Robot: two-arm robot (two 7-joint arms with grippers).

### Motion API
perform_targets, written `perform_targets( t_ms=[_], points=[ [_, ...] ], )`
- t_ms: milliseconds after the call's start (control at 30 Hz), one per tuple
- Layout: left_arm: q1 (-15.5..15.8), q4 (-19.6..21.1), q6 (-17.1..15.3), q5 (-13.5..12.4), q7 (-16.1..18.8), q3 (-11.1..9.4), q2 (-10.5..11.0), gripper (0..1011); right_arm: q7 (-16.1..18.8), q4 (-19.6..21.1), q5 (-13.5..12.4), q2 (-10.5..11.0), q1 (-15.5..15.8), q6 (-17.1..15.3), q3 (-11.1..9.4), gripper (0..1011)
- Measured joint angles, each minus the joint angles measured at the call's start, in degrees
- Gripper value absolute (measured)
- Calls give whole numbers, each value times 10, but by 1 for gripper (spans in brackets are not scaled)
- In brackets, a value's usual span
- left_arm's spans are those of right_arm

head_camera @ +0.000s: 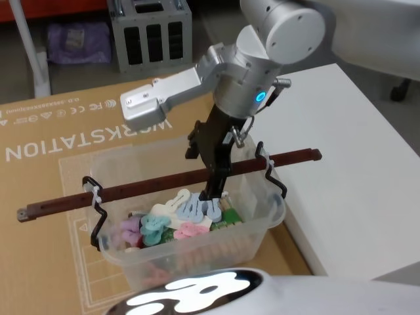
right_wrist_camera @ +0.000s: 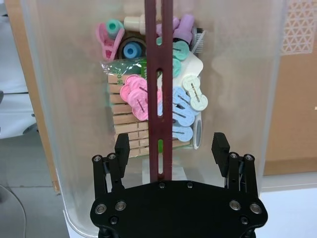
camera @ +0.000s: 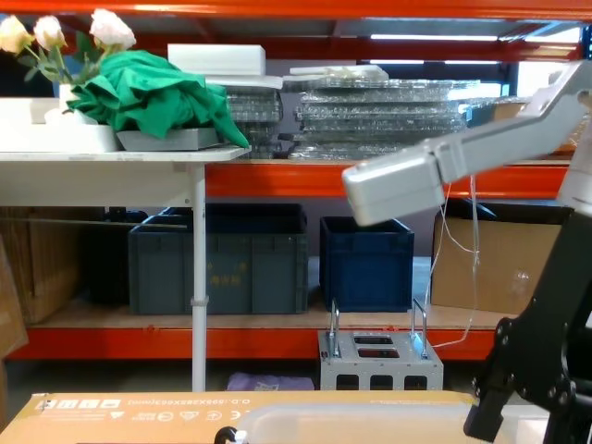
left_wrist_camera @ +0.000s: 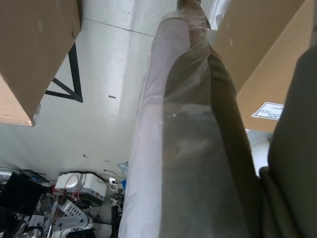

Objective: Use one hand to grasp the basket and place it at the designated location.

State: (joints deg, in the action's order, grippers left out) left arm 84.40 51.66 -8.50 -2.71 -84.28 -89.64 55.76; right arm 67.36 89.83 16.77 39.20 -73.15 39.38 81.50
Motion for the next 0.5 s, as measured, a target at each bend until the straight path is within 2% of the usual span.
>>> perform_targets(
  t_ms=[133, 500],
  points=[
    [0, 0, 0, 0, 0, 0, 0, 0, 0, -3, -11, 4, -2, 0, -9, 1000],
    [0, 0, 0, 0, 0, 0, 0, 0, 0, -3, -21, 10, -3, 2, -21, 1001]
  ],
)
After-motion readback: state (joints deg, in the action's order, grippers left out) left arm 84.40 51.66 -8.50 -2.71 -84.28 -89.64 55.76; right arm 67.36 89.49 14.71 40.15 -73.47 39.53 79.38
